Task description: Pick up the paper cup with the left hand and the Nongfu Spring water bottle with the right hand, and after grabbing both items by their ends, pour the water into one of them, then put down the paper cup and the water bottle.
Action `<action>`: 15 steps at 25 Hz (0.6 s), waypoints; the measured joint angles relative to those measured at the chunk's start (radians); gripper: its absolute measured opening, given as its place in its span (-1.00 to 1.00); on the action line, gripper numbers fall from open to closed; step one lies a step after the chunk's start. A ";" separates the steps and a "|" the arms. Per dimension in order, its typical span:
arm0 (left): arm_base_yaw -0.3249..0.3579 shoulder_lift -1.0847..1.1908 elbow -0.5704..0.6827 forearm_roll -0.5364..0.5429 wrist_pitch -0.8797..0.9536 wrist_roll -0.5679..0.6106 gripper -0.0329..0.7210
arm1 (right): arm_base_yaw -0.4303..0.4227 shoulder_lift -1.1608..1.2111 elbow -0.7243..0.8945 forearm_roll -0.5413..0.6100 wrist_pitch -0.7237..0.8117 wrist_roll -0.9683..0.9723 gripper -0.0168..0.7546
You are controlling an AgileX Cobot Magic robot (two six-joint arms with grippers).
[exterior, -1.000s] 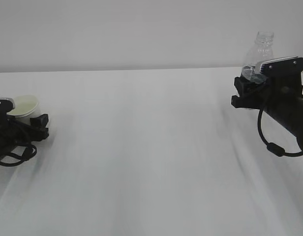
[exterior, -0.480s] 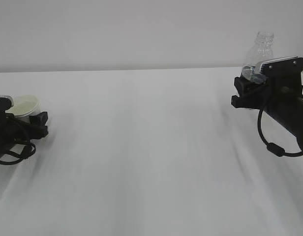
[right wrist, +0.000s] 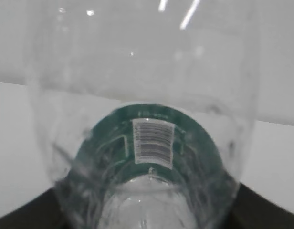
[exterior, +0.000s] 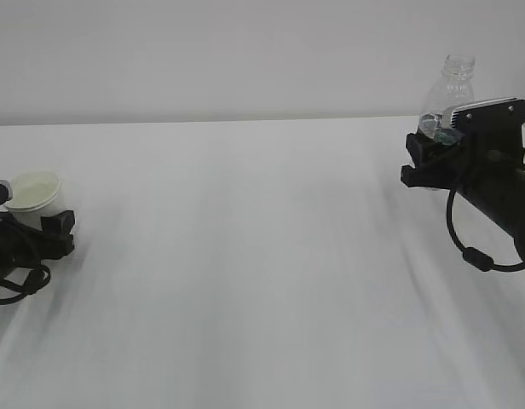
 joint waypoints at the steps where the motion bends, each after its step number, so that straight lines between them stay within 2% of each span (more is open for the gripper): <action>1: 0.000 0.000 0.005 -0.001 0.000 0.000 0.56 | 0.000 0.000 0.000 0.000 0.000 0.000 0.09; 5: 0.000 0.000 0.009 0.004 0.000 0.000 0.58 | 0.000 0.000 0.000 0.000 0.000 0.000 0.09; 11: 0.000 0.000 0.009 0.034 0.000 0.000 0.74 | 0.000 0.000 0.000 0.000 0.000 0.000 0.09; 15: 0.000 -0.003 0.013 0.034 0.000 0.000 0.75 | 0.000 0.000 0.000 0.000 0.000 0.000 0.09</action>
